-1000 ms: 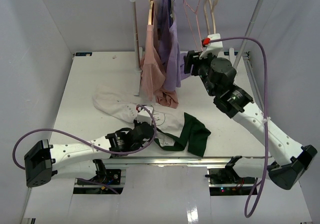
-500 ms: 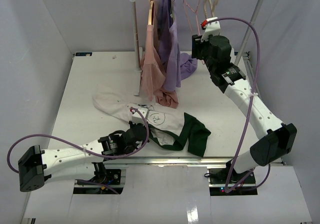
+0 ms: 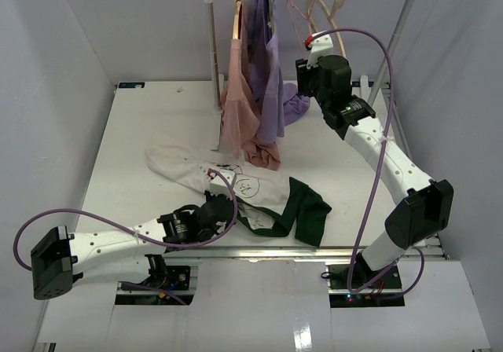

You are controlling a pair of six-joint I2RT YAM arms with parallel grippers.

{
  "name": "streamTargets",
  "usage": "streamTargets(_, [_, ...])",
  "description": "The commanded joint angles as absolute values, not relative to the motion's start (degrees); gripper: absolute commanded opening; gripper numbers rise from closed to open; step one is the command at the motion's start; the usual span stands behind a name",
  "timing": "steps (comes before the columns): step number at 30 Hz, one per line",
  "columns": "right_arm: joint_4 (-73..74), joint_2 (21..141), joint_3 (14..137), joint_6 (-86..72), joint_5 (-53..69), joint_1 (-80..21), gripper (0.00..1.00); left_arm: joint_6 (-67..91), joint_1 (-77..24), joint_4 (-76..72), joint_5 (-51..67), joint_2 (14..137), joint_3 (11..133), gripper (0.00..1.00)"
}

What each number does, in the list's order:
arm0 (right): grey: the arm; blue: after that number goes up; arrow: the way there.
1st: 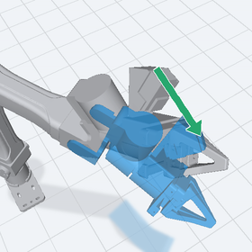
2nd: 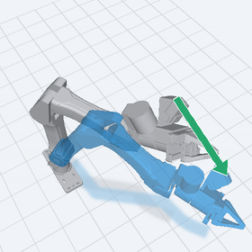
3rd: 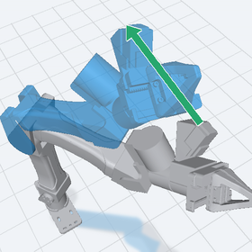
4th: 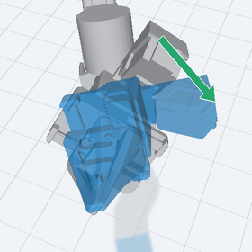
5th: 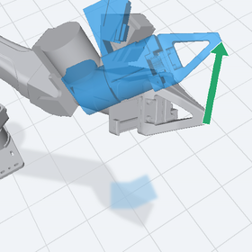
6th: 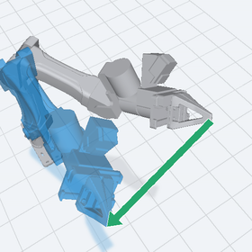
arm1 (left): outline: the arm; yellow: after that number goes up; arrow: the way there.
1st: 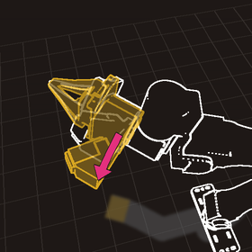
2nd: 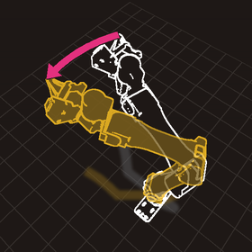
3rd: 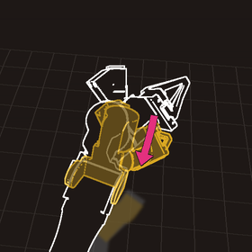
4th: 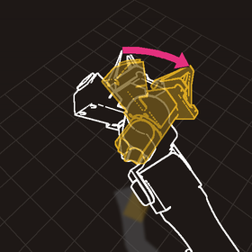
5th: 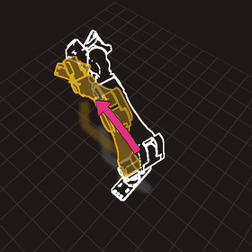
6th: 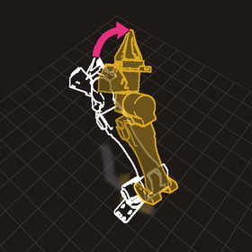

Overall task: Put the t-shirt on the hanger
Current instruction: Pick up the hanger from the clothesline.

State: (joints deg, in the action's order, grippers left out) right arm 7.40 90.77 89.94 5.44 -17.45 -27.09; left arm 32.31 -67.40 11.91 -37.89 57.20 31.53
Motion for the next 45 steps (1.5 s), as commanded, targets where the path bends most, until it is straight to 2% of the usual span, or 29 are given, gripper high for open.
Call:
streamTargets(1, [7.2,92.0,93.2,6.5,-18.4,-26.3,0.44,31.7,-67.6,11.1,-37.5,57.4,32.3,0.00])
streamTargets(5, [7.8,92.5,95.1,6.7,-17.7,-26.1,0.43,31.6,-67.6,11.0,-37.8,57.9,32.5,0.00])
streamTargets(18, [6.5,86.3,97.7,10.4,-17.2,-26.0,0.51,31.4,-67.6,11.1,-37.4,59.1,32.8,0.00])
streamTargets(29, [6.7,88.4,98.5,12.8,-18.3,-22.8,0.55,31.5,-67.6,11.0,-37.5,59.6,32.8,0.00])
streamTargets(45, [8.6,92.9,98.7,9.6,-12.0,-19.6,0.57,31.5,-67.6,11.0,-37.4,59.9,32.9,0.00])
